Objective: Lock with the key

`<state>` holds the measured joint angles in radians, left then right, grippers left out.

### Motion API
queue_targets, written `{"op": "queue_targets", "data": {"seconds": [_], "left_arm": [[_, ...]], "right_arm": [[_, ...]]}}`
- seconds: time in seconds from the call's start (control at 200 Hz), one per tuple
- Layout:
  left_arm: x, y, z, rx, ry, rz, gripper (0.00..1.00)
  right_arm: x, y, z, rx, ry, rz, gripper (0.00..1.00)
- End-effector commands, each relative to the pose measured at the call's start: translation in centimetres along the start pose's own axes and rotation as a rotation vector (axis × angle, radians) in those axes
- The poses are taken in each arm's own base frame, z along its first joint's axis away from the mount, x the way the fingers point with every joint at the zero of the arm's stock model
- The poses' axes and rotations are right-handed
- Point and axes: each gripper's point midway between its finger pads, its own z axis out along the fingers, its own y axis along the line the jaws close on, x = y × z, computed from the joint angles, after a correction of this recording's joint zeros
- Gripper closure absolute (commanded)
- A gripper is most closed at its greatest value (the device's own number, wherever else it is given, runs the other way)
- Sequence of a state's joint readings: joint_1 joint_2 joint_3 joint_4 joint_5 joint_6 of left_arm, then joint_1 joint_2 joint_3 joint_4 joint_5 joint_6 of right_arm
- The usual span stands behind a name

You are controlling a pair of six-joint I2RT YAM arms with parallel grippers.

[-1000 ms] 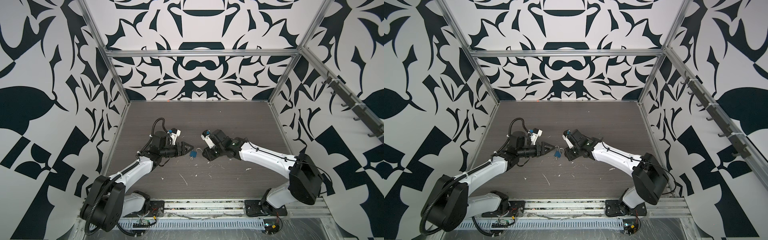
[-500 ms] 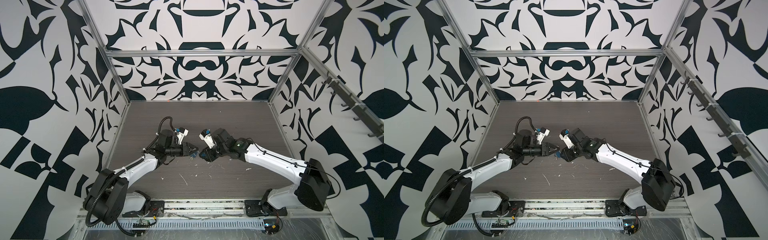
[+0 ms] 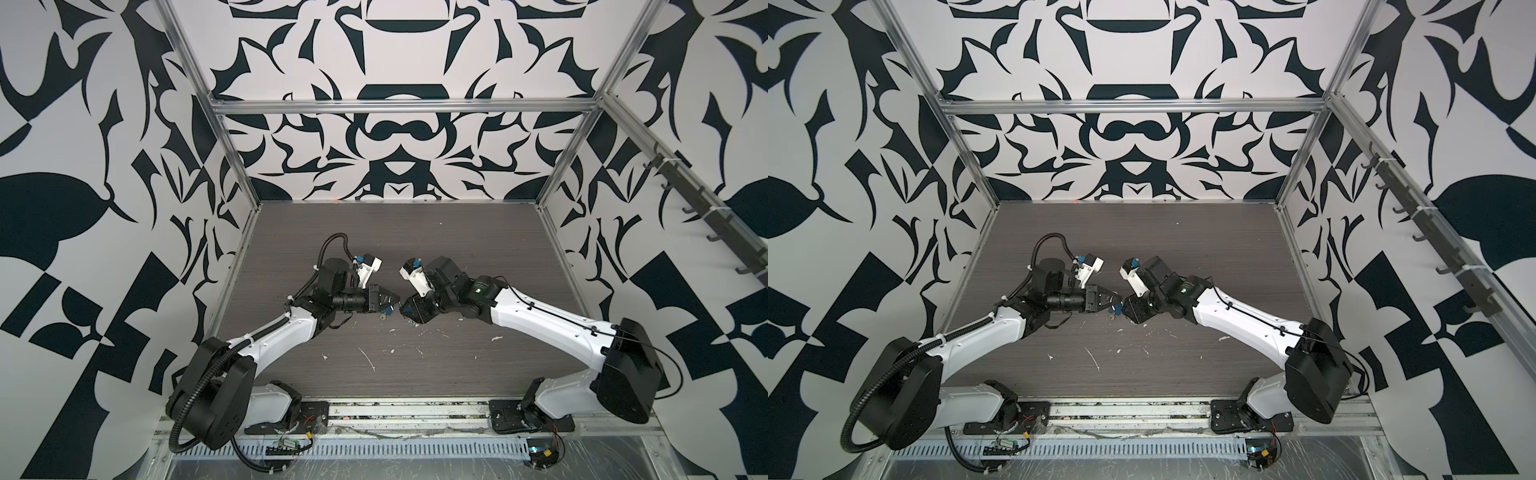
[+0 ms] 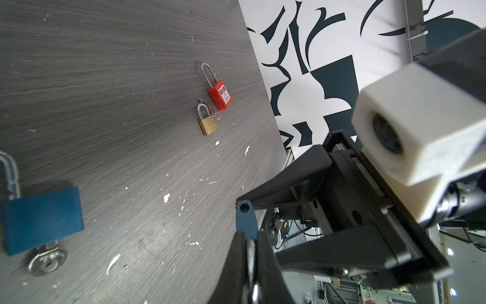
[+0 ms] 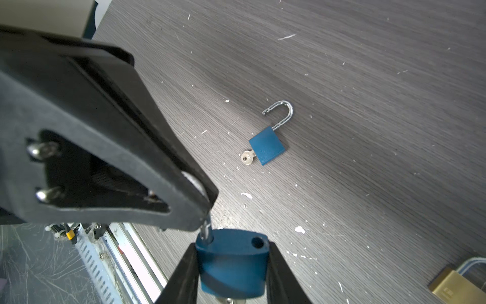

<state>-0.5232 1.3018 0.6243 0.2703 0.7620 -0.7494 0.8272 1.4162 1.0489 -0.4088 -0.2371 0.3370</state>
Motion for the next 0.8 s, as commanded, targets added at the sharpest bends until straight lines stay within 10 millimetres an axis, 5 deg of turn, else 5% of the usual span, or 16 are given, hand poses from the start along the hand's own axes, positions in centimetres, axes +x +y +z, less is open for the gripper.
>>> {"op": "queue_targets", "data": {"seconds": [0.0,0.105,0.185,0.46,0.795], "left_arm": [[-0.9,-0.7,-0.1,0.009,-0.039,-0.045,1.0],[-1.5,0.1,-0.3,-0.012,-0.1,-0.154,1.0],[-2.6,-1.4,-1.2,0.039,-0.177,-0.188,1.0],[-4.2,-3.1,-2.1,0.132,-0.262,-0.373,1.0],[-4.4,-3.4,-3.3,0.134,-0.323,-0.432,1.0]], "right_arm": [[-3.9,1.6,-2.3,-0.032,-0.146,-0.005,0.94],[-4.2,1.2,-2.8,-0.014,-0.182,0.002,0.59],[-4.3,1.0,-3.9,-0.008,-0.248,-0.004,0.46],[-4.5,1.7,-7.3,-0.067,-0.465,-0.069,0.43],[-4.7,2.5,-6.1,-0.124,-0.486,-0.102,0.51]]}}
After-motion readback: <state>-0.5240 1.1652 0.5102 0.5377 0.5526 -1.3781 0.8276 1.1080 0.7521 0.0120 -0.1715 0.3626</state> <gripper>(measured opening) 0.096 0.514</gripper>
